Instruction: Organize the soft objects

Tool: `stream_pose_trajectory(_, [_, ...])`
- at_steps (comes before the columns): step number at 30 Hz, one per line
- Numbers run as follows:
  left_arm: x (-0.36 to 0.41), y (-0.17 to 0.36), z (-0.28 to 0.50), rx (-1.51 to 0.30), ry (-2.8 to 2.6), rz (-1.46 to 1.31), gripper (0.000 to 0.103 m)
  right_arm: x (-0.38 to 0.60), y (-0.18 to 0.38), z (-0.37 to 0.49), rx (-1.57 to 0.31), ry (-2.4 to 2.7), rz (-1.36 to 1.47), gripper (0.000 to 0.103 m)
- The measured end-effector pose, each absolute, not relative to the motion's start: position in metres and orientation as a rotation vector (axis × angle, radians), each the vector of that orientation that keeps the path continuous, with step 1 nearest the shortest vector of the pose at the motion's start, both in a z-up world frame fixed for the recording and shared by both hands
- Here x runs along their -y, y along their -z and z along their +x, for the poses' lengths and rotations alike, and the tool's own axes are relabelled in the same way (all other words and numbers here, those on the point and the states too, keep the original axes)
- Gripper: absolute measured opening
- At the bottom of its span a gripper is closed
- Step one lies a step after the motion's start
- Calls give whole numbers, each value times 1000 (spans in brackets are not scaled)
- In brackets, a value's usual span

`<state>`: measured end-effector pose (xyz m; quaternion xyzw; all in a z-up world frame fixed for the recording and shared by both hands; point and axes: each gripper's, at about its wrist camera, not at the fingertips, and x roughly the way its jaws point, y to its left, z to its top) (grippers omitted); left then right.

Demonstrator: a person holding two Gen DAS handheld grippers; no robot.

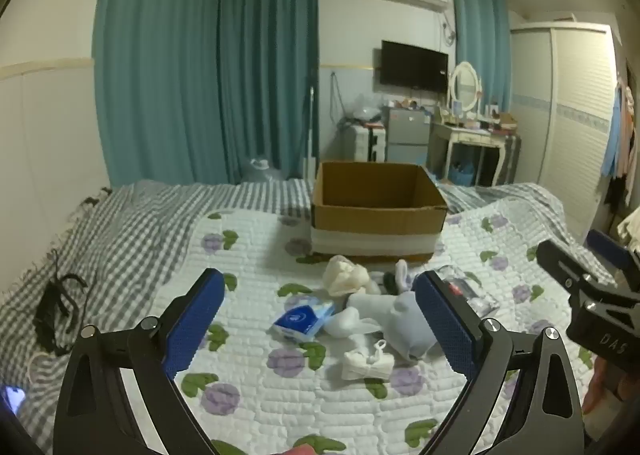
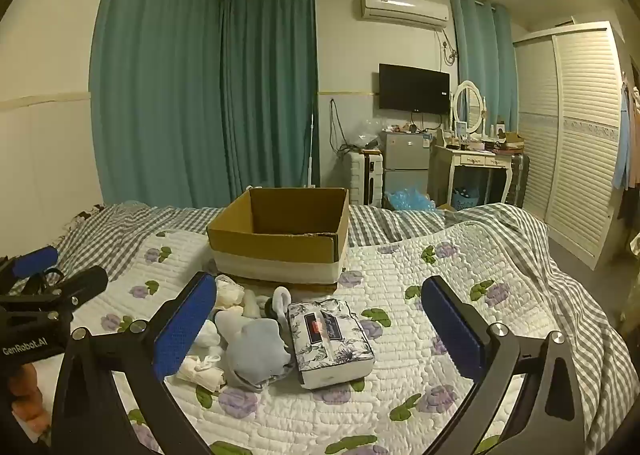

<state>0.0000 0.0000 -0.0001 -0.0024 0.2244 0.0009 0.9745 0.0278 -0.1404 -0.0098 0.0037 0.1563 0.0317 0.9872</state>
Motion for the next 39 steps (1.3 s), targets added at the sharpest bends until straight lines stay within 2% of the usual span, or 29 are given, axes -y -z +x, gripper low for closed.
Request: stream_pose_trajectory(39, [2,1,-1,-454,10,-23,98,139,17,34,-353,-60,-10,103])
